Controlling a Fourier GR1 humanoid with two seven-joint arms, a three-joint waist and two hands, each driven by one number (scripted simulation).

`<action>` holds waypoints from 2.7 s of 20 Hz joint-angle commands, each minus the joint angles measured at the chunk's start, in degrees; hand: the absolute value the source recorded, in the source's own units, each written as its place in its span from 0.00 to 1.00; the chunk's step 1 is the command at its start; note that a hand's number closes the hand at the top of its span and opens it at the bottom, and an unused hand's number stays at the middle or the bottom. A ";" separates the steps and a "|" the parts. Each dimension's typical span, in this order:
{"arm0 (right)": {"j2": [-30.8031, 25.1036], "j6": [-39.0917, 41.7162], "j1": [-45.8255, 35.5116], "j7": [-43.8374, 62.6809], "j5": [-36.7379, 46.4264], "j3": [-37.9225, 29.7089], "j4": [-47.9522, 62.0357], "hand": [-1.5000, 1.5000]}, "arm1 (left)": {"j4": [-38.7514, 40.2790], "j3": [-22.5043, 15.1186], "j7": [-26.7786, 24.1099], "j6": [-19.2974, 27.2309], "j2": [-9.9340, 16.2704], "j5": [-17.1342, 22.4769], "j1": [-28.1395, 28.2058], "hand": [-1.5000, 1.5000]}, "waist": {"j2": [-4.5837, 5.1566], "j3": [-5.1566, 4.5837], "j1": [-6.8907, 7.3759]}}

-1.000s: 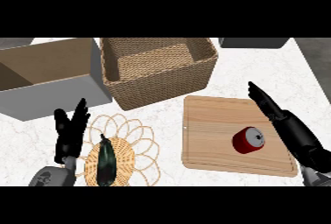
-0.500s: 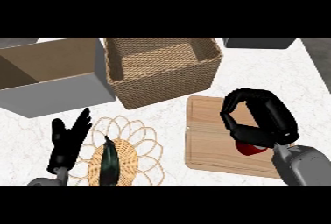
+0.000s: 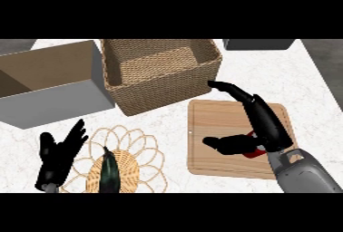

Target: Pick the can from the cutting board and place it in the basket

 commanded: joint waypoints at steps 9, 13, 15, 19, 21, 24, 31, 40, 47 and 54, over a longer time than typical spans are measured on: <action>-29.01 25.67 -13.94 28.27 -1.23 -9.76 -13.54 0.00 | 1.07 0.21 1.31 -0.98 0.42 0.74 6.02 0.50 | 0.18 -0.34 -0.91; -35.15 38.29 -17.02 34.10 -14.23 -13.54 -14.15 0.00 | 0.64 0.09 2.21 -0.27 0.33 0.02 4.49 0.50 | 0.41 -0.30 -1.15; -37.36 43.25 -17.20 37.58 -19.26 -13.19 -14.44 0.00 | 1.27 0.75 1.31 -0.29 0.17 0.24 4.78 0.50 | 0.46 -0.34 -0.99; -42.97 50.79 -17.68 40.92 -28.66 -16.95 -14.67 0.00 | -2.37 -1.17 2.56 0.28 -0.38 -1.16 5.85 0.50 | 0.55 -0.18 -0.45; -44.44 52.79 -18.59 42.60 -31.23 -17.60 -13.74 0.00 | -2.02 -0.36 3.85 -0.15 -0.23 -0.35 5.16 0.50 | 0.77 -0.18 0.05; -43.10 51.90 -16.96 43.67 -31.07 -16.89 -14.69 0.00 | 0.91 -0.08 4.08 -1.07 -0.01 -1.35 2.43 0.50 | 0.98 -0.15 0.18; -38.92 48.48 -8.93 41.60 -26.75 -19.08 -18.23 0.00 | 2.98 1.81 2.44 -2.26 -0.83 -1.45 1.29 0.50 | 1.06 -0.10 0.18; -28.43 44.68 -1.12 36.40 -11.54 -15.70 -20.54 0.00 | -1.39 2.03 3.69 -2.79 -1.59 -1.50 4.41 0.50 | 1.09 -0.04 0.66; -20.94 43.65 -1.26 36.64 1.21 -6.80 -16.99 0.00 | -2.54 3.25 6.12 -3.95 -0.30 -1.89 3.37 0.50 | 1.15 -0.07 1.11; -16.57 40.81 4.92 26.42 11.18 -6.47 -11.53 0.00 | 0.67 1.79 2.74 -2.61 -4.40 -4.88 4.04 0.50 | 1.17 -0.07 0.77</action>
